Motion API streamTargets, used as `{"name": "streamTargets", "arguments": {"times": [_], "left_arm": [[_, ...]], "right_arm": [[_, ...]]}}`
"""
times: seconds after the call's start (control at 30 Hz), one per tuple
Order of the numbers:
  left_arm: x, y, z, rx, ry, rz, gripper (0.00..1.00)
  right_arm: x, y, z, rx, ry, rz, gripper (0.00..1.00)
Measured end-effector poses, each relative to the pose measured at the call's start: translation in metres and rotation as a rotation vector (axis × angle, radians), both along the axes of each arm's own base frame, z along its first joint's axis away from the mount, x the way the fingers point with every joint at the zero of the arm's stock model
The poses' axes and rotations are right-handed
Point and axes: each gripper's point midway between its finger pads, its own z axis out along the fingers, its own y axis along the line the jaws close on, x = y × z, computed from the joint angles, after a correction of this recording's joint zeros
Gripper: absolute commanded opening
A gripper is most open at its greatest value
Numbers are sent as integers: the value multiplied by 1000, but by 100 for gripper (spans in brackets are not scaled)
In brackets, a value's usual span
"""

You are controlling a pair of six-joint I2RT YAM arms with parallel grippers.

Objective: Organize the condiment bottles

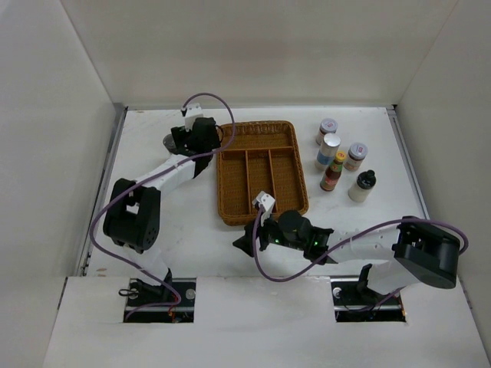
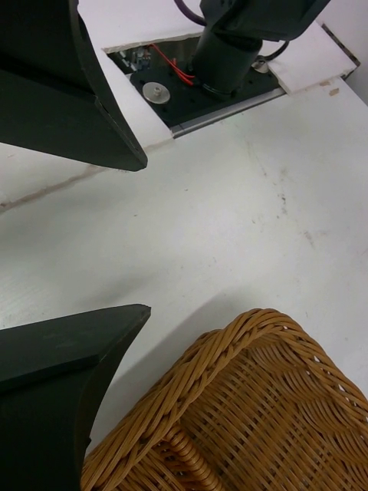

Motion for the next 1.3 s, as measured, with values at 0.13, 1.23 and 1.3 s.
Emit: {"name": "streamTargets", "arguments": {"times": [0.13, 1.23, 1.3], "left_arm": [[12, 1, -5, -2, -7, 4, 72], [50, -106, 113, -114, -292, -178, 39], [60, -112, 93, -103, -262, -185, 39]], "right_arm": [[0, 0, 0, 1, -1, 0, 77], [71, -68, 46, 240, 1, -340, 69], [70, -68, 47, 246, 4, -339, 70]]}}
